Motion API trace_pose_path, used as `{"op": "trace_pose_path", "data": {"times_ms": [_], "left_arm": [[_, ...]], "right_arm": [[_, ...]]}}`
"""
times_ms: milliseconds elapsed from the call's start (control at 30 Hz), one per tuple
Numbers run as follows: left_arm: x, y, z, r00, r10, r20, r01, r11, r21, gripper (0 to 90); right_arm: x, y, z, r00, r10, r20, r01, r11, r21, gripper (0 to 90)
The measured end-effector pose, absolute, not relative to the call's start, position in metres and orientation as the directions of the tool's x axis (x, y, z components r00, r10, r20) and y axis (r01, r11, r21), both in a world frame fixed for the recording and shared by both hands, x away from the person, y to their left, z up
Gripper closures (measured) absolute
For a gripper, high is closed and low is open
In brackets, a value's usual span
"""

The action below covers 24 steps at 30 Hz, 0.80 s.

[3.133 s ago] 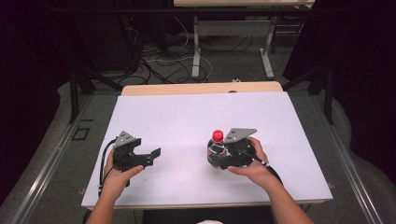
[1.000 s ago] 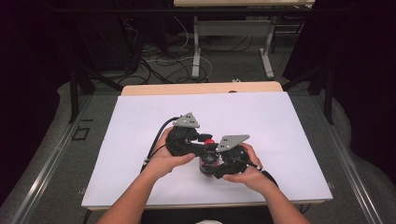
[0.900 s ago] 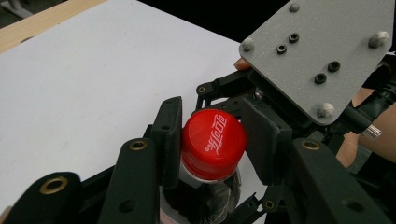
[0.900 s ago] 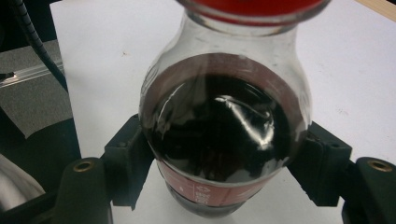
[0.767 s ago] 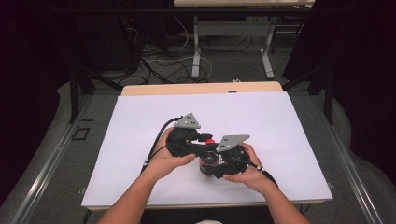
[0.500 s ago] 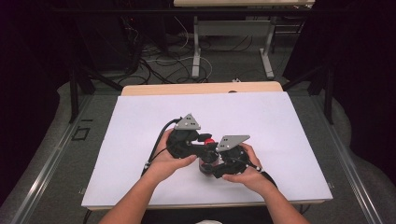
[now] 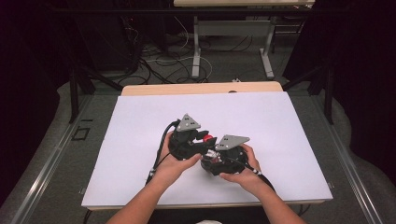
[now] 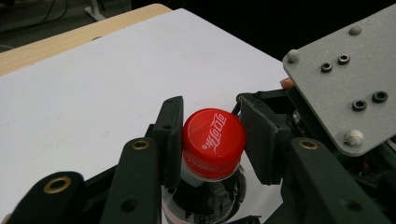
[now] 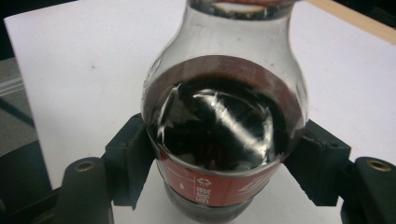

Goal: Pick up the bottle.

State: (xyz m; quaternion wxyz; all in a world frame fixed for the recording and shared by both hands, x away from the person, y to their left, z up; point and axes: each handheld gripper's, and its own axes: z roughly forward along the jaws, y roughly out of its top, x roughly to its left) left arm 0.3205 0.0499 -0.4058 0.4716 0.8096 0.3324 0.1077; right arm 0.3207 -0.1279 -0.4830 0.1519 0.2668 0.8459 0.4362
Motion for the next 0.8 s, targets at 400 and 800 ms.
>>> {"op": "trace_pose_path", "data": {"times_ms": [400,800], "left_arm": [[0.326,0.062,-0.4,0.827,0.532,-0.18,0.418,-0.368,0.831,47.8],[0.331,0.07,-0.401,0.873,0.446,-0.196,0.397,-0.419,0.816,60.2]], "right_arm": [[0.32,-0.13,-0.481,-0.855,0.518,0.01,0.308,0.493,0.814,29.9],[0.318,-0.128,-0.481,-0.878,0.479,0.018,0.292,0.506,0.812,29.9]]}}
